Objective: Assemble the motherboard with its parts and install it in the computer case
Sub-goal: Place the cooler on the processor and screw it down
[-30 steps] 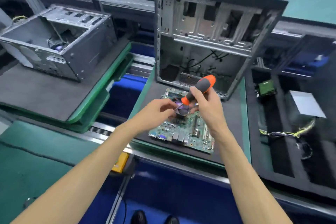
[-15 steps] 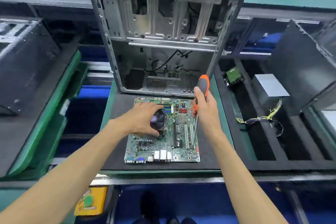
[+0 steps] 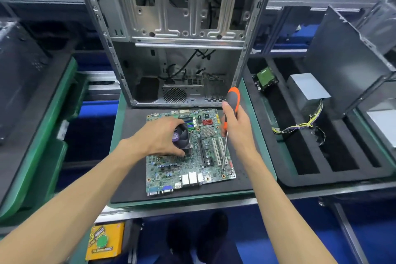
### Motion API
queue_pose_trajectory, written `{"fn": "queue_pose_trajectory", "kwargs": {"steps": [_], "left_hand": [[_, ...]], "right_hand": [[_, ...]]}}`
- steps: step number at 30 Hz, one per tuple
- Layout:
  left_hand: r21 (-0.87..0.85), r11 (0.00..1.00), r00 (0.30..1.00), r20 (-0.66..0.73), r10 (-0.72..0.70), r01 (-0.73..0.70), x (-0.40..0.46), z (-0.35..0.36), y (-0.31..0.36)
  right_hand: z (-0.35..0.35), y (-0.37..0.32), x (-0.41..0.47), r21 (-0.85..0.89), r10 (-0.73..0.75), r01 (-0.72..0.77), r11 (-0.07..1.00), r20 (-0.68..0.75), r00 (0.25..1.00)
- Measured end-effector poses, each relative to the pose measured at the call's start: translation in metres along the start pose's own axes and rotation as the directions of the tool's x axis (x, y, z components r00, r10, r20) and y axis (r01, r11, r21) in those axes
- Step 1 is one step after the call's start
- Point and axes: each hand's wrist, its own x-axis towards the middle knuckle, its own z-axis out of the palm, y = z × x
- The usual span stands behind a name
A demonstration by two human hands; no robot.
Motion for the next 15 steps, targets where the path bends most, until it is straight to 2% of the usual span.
{"fn": "queue_pose_trajectory", "kwargs": {"steps": [6,12,15], "left_hand": [[-0.02,0.999,0.999,0.004,-0.033,0.033,-0.005,0.007,0.001],[-0.147,0.987,0.997,0.057,-0.056,0.064,-0.003,0.005,0.0],[-0.225,0.971,0.996,0.066,-0.065,0.078,-0.001,-0.001,0.0]], "right_hand": [[0.002,0.022,0.002,-0.058,0.028,-0.028,0.998,-0.01,1.0],[0.001,0.051,-0.002,-0.11,0.087,-0.081,0.991,0.052,0.995],[-0.002,0.059,-0.004,-0.052,0.057,-0.054,0.997,0.062,0.996]]}}
